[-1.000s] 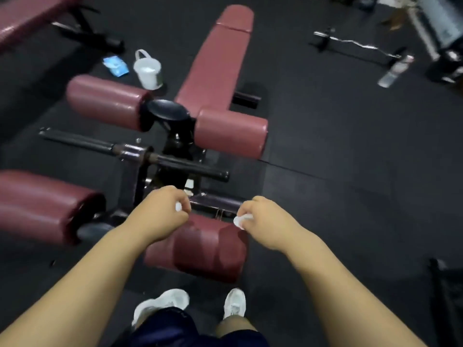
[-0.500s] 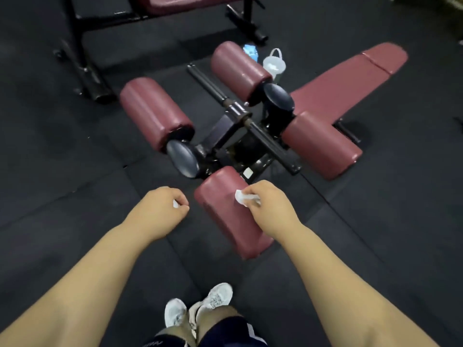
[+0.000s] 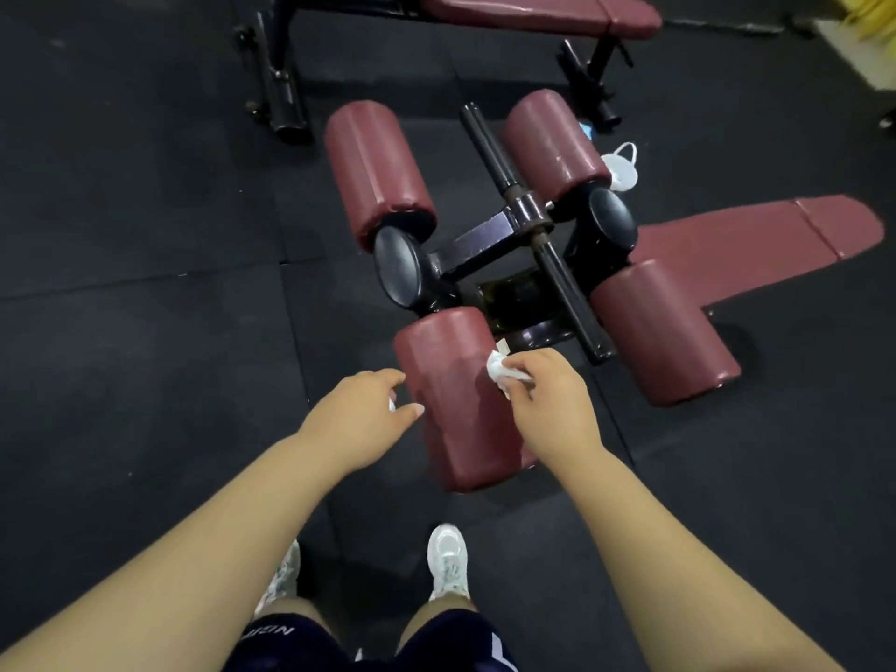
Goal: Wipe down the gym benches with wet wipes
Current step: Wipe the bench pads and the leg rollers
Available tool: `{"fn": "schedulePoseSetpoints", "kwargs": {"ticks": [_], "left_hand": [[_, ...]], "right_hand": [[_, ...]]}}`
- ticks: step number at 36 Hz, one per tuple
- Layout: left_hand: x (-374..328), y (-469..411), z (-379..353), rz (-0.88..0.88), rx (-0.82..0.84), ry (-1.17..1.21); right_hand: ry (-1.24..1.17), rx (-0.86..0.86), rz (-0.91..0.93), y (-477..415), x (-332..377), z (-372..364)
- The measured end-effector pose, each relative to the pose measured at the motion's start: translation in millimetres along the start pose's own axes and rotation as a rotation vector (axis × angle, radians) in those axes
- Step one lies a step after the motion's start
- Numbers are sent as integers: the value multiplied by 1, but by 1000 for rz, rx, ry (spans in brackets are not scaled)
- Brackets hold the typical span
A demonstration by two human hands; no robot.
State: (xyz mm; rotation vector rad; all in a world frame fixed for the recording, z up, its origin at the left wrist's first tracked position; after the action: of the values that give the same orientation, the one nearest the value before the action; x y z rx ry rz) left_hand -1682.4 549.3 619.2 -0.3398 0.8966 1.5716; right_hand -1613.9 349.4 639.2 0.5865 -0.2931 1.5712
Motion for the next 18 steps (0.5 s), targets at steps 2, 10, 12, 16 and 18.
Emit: {"fn": "schedulePoseSetpoints", "kwargs": {"ticks": [2,10,12,16,18], "left_hand": [[-11,-6,-14,42,-36,12],[-49,-19,-47,275,-197,-130],[-53,-21,-52,319,-198,-150],[-65,-27,-66,418,-160,-201],[-58,-27,-70,467,-152,-145]], "right_hand": [[-10,17,8,-7,-11,6],[2,139,128,-32,-47,22],[2,179,165,-35,-50,21],[-27,228,211,-38,-51,19],[-47,232,228,-38,-52,19]]}}
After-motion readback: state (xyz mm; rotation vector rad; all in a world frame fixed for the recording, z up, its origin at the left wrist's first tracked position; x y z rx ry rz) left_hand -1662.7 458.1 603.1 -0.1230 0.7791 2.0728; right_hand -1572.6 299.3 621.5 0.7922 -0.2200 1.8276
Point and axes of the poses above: each hand's wrist, its own y-axis away from the middle knuckle, its own z-axis out of the back of the hand, x = y × z, the point moved 3 cm from there along -y, towards the middle knuckle, and after that the axes turned 11 degrees about -z, right-handed, at the moved point
